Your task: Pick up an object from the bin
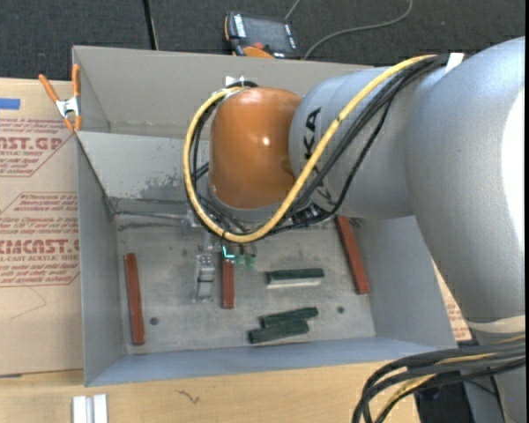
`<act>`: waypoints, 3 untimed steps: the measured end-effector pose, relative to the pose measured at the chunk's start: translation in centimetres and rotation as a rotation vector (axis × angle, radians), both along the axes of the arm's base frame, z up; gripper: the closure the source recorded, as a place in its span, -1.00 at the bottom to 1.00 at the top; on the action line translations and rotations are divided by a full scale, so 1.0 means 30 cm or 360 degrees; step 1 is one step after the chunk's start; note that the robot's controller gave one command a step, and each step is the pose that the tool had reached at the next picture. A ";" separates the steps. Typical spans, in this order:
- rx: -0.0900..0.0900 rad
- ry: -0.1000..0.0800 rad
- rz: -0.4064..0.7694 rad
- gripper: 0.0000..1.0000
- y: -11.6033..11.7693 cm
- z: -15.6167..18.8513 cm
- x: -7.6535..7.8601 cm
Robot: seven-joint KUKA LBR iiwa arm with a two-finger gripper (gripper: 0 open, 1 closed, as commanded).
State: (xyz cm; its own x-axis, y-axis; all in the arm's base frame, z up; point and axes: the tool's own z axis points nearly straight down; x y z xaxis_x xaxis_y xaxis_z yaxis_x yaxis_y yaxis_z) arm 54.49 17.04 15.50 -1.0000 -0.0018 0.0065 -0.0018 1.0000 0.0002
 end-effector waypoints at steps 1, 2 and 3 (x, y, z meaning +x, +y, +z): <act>0.0001 -0.0003 0.0465 -1.00 -0.193 -0.277 0.018; 0.0000 -0.0008 0.0187 -1.00 -0.346 -0.284 -0.144; 0.0003 -0.0013 0.0886 -1.00 -0.404 -0.284 -0.071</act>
Offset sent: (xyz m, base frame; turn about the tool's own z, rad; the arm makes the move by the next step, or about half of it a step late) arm 0.0064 -0.0575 -0.0815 -0.2926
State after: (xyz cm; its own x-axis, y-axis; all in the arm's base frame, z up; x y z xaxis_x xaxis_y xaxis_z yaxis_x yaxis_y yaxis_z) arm 52.35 4.93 6.98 -0.8480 -0.5300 -0.0020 -0.5300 0.8480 -0.0002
